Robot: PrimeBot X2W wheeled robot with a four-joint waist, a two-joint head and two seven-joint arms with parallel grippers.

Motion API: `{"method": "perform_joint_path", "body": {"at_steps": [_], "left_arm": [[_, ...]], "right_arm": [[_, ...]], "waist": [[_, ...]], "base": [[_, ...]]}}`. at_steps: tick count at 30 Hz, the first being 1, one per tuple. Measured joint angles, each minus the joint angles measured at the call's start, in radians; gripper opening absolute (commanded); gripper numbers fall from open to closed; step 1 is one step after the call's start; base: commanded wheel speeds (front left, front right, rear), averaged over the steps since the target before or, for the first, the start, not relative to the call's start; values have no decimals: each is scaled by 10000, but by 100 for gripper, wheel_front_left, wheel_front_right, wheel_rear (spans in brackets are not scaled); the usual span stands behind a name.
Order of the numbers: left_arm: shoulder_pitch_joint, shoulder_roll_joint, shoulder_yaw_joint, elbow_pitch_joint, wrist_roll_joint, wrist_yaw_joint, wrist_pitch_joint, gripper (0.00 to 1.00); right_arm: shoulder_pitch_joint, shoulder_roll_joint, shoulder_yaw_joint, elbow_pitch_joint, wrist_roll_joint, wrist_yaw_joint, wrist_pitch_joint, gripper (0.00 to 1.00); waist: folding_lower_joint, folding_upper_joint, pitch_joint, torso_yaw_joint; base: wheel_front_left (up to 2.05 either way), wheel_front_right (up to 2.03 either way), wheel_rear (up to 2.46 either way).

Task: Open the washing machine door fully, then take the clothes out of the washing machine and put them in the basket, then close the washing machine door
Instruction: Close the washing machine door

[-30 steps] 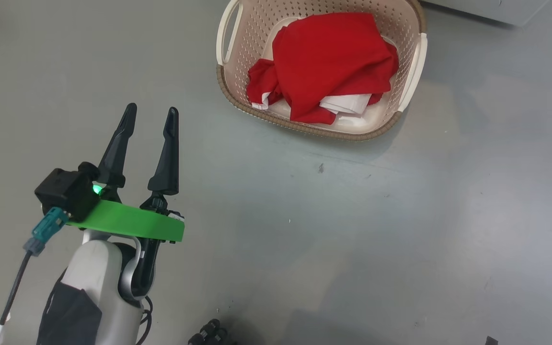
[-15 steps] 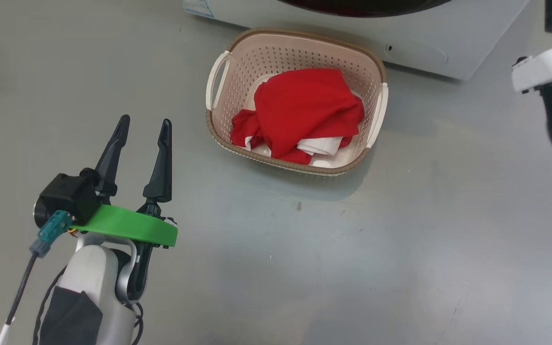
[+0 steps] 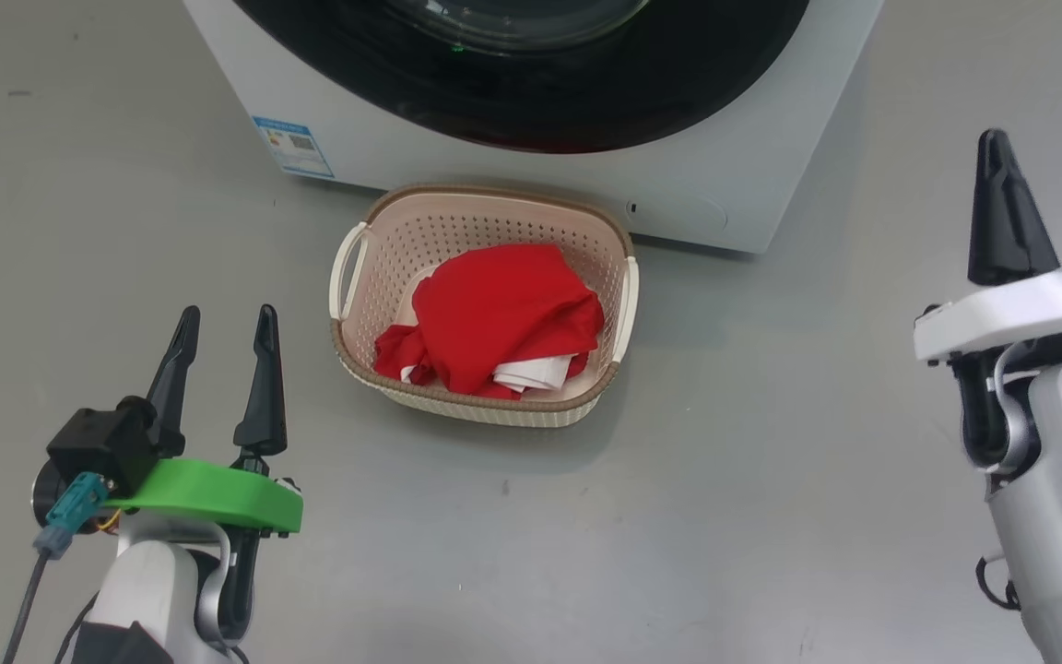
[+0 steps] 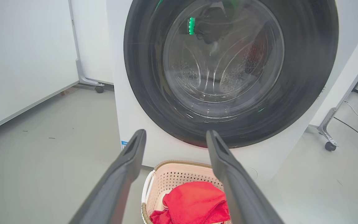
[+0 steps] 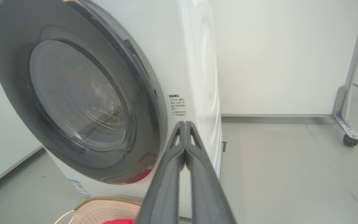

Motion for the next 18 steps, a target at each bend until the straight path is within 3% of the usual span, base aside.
{"method": "perform_joint_path", "body": {"at_steps": [18], "left_arm": [[979,40,541,-267,435,0,-2,100]], "right_arm": [[2697,769,-594,-1162,-203,-88,0,0]], "waist": [[-1,0,-1586,-1451]], "base": [[0,0,0]]}}
